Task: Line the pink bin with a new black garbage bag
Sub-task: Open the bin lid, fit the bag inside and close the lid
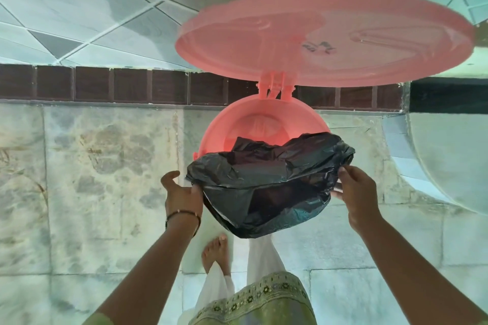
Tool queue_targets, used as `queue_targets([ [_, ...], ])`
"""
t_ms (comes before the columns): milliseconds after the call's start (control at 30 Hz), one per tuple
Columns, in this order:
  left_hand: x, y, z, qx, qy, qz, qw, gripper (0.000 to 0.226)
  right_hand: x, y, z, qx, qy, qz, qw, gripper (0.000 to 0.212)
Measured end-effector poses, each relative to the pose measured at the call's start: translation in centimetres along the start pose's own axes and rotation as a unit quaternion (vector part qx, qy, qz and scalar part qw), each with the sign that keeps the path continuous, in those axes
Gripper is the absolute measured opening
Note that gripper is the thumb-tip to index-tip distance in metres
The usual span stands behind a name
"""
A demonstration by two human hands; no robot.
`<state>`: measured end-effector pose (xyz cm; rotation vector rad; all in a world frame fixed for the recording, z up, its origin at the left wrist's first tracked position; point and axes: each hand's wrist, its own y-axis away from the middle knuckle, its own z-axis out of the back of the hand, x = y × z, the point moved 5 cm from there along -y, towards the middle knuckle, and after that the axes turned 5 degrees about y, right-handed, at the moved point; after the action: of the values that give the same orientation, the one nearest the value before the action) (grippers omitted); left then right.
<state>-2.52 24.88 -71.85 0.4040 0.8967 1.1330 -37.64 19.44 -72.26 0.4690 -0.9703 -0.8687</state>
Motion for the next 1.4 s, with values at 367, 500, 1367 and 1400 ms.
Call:
queue_targets([
  [367,-2.8,-4.0,1.2,-0.053,0.254,0.035,0.965,0.019,1.3,0.4,-1.1,0.039,-0.048,-0.04,0.997,0.03],
  [500,-4.3,-6.1,0.4,0.007,0.3,0.059,0.952,0.016,2.9,-1.8,-1.5,0.146,0.001,-0.052,0.988,0.043],
  [1367,-18.2,-5.7,-7.7,0.26,0.018,-0.205,0.943,0.053,13.7,-5.6,-7.1,0.224,0.115,0.089,0.964,0.049],
  [1400,-18.3,-5.8,-7.7,0.266,0.014,-0.193,0.944,0.053,13.6,-6.0,-7.1,0.228,0.118,0.067,0.964,0.047],
])
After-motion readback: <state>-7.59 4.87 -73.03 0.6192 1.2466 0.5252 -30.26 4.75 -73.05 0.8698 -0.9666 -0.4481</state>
